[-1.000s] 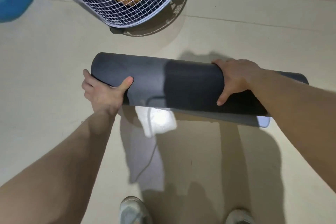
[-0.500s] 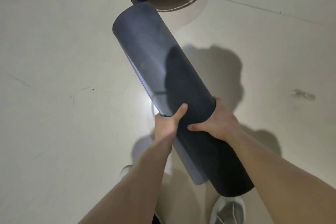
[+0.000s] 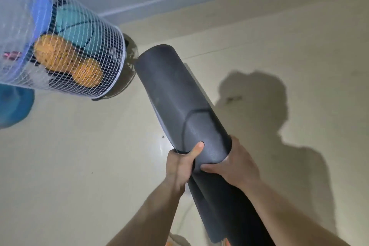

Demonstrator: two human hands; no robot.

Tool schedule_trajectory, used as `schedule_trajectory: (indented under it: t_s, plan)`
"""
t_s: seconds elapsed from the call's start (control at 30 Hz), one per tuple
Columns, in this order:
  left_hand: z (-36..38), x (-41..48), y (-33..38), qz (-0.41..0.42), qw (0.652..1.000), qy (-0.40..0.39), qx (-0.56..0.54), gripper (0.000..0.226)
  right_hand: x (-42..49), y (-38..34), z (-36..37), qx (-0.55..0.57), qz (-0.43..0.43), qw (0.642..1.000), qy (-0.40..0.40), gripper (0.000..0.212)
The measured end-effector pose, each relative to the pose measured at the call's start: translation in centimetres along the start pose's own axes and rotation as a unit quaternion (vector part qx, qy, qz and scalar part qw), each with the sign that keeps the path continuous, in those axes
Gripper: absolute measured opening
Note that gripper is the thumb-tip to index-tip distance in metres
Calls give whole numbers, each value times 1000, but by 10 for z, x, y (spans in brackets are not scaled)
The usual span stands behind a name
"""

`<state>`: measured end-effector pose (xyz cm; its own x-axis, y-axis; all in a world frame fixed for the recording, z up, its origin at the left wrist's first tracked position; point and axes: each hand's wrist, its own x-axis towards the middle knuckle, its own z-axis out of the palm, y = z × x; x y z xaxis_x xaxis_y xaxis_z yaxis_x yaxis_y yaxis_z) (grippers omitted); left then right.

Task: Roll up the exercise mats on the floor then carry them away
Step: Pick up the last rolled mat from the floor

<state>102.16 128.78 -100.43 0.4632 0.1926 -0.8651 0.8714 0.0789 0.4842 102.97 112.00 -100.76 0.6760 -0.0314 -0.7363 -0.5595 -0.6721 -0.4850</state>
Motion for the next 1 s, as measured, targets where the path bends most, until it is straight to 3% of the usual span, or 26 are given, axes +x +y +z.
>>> schedule_trajectory:
  t_s: [0.23,0.4,0.57,0.67,1.0]
  plan:
    - [172,-76,108,63,983,-87,148,45,-34,68,-178,155,7,980,121,117]
    - [293,-114,159,99,969,-133,185,45,-41,115,-290,205,18,965,164,120]
    - [410,-120,203,116,959,-156,204,33,-38,136,-406,206,70,954,205,115]
    - [482,-114,234,107,950,-148,253,45,-19,151,-474,196,107,952,209,123]
    - [714,-84,341,84,928,-163,324,71,68,206,-689,208,179,936,222,117]
